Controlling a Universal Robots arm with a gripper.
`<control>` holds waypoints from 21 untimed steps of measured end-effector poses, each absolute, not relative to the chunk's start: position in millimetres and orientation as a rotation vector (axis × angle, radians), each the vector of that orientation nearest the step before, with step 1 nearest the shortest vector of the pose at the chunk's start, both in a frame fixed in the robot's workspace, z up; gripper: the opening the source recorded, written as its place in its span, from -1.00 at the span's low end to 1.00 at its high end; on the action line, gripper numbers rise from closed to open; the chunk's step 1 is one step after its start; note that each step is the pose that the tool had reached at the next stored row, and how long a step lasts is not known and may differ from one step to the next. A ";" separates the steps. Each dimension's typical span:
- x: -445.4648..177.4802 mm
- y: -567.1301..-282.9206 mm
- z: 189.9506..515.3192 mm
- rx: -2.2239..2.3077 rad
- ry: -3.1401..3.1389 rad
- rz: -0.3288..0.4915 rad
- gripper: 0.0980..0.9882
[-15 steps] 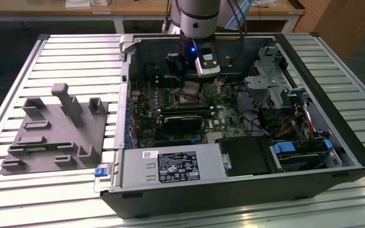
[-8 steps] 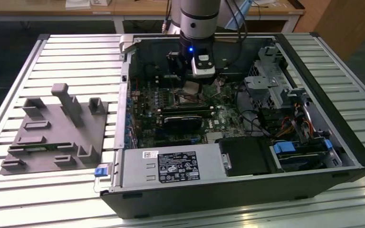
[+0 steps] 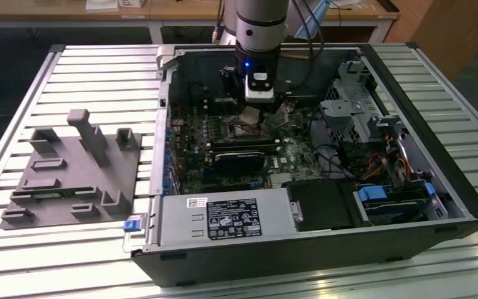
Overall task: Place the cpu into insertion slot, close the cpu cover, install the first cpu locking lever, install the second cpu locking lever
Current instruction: 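Place the cpu into insertion slot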
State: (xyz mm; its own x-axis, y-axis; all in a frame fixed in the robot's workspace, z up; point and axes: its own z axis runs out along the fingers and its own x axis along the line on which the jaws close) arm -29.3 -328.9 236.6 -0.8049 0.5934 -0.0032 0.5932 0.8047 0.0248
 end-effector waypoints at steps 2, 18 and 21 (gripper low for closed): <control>-29.3 -329.0 236.4 1.032 2.955 0.035 -0.01; -29.3 -329.0 234.8 1.448 2.772 0.032 -0.01; -29.3 -328.9 234.5 1.522 2.731 0.031 -0.01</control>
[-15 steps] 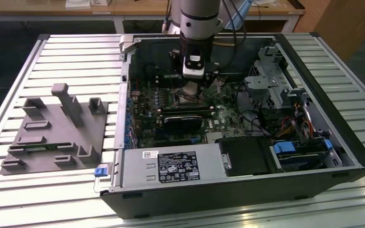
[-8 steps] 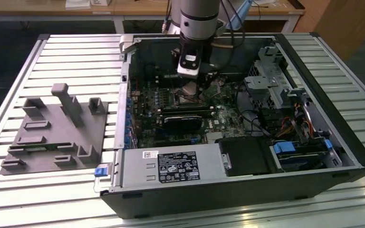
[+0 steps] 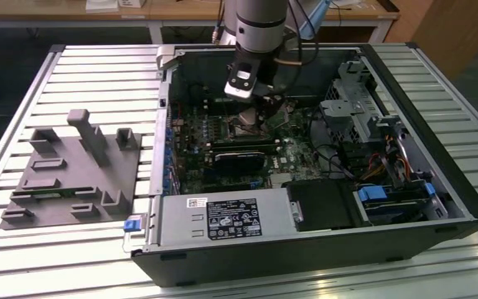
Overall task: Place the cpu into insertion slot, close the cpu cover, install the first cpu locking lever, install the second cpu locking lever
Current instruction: 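Place the cpu into insertion slot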
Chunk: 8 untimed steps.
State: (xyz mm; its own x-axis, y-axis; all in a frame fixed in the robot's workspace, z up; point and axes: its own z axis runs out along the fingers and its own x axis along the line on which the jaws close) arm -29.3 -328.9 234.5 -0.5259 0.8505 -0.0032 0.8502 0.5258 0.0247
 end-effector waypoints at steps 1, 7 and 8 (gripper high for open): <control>-29.3 -328.9 234.4 1.546 2.717 0.031 -0.01; -29.3 -328.9 233.9 1.690 2.629 0.030 -0.01; -29.3 -328.9 233.8 1.713 2.614 0.030 -0.01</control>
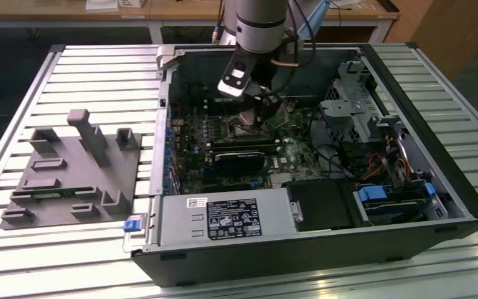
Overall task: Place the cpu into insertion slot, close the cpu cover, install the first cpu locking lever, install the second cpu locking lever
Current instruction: 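Place the cpu into insertion slot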
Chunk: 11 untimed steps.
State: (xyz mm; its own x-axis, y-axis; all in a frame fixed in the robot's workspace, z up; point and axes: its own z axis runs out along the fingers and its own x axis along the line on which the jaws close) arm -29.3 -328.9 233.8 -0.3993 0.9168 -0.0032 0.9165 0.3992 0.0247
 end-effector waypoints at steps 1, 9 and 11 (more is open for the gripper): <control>-29.3 -328.9 233.7 1.736 2.599 0.029 -0.01; -29.3 -329.0 233.1 1.918 2.466 0.027 -0.01; -29.3 -328.9 232.9 1.960 2.432 0.027 -0.01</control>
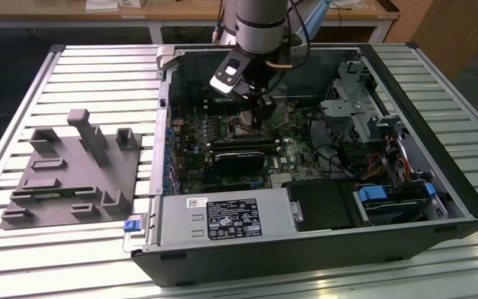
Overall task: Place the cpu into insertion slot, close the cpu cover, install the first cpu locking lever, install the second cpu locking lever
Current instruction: 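Place the cpu into insertion slot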
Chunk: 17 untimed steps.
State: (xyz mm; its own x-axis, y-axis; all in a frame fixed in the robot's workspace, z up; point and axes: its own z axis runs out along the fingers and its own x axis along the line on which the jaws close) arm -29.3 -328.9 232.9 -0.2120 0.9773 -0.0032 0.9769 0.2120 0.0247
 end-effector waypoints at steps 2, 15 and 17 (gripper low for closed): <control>-29.3 -328.9 232.8 2.003 2.396 0.027 -0.01; -29.3 -329.0 231.6 2.229 2.172 0.010 -0.01; -29.3 -329.0 231.7 2.230 2.171 0.009 -0.01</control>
State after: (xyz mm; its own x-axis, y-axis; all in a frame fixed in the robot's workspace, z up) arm -29.3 -329.0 231.7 0.0270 0.9995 -0.0166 0.9993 -0.0266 0.0254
